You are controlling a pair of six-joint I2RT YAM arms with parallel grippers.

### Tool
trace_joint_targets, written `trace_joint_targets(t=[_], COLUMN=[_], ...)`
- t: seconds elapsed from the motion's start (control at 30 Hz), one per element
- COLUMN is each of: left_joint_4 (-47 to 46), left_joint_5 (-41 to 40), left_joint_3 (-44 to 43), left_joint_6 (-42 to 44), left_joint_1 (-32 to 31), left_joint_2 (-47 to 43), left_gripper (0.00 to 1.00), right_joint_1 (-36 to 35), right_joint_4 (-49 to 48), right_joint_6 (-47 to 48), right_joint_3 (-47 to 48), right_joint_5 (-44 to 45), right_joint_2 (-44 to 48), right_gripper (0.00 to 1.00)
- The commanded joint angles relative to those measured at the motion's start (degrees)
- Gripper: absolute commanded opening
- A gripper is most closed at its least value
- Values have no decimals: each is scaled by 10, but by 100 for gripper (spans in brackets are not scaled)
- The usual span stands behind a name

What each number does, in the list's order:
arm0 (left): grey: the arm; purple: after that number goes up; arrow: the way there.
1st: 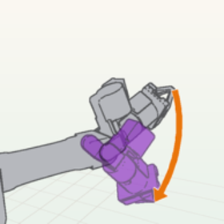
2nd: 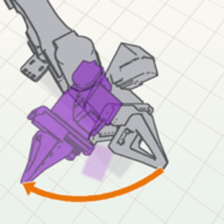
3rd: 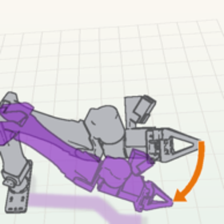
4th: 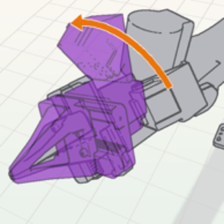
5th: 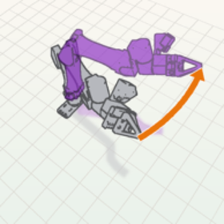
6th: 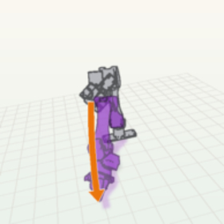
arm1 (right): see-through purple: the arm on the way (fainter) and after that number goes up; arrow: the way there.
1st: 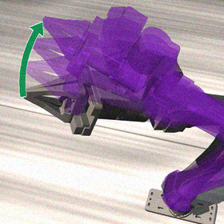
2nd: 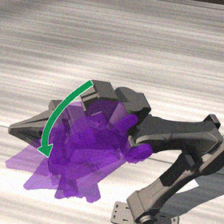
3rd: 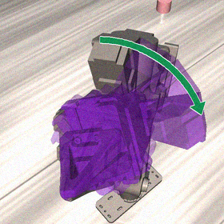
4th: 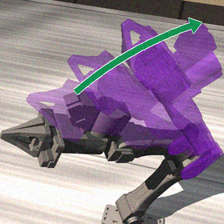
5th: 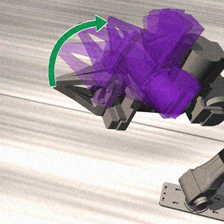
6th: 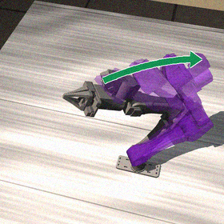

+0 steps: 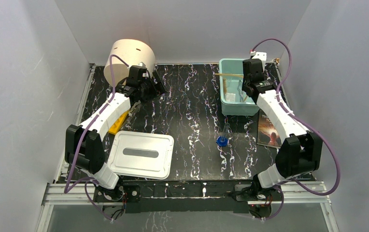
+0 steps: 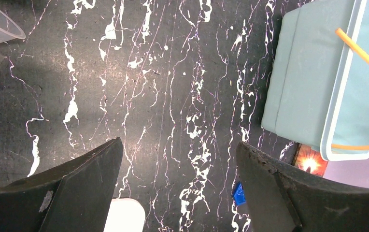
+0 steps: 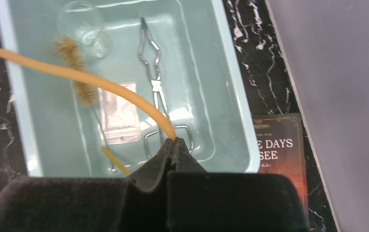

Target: Organize the chemistry lab equipment

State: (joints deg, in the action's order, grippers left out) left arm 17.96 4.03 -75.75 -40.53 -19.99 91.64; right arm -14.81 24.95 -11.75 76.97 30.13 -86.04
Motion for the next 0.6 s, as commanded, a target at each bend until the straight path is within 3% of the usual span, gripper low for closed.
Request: trace_joint_targets(t=[0.0,0.57], left_joint_4=[-4,0], left_joint_5=[10,7], left_joint_3=[1,8], left_joint_6=[1,3], left_joint_1=[2,2], left_joint_2=[-3,-9], left_gripper=[85,85], right_joint_1=[14,42], right_joint_4=[5,26], right_joint_6=[-22,-42], right_joint_3=[-10,-9], right_joint_5=[71,118], right_joint_2=[-19,-70], right_gripper=[0,0])
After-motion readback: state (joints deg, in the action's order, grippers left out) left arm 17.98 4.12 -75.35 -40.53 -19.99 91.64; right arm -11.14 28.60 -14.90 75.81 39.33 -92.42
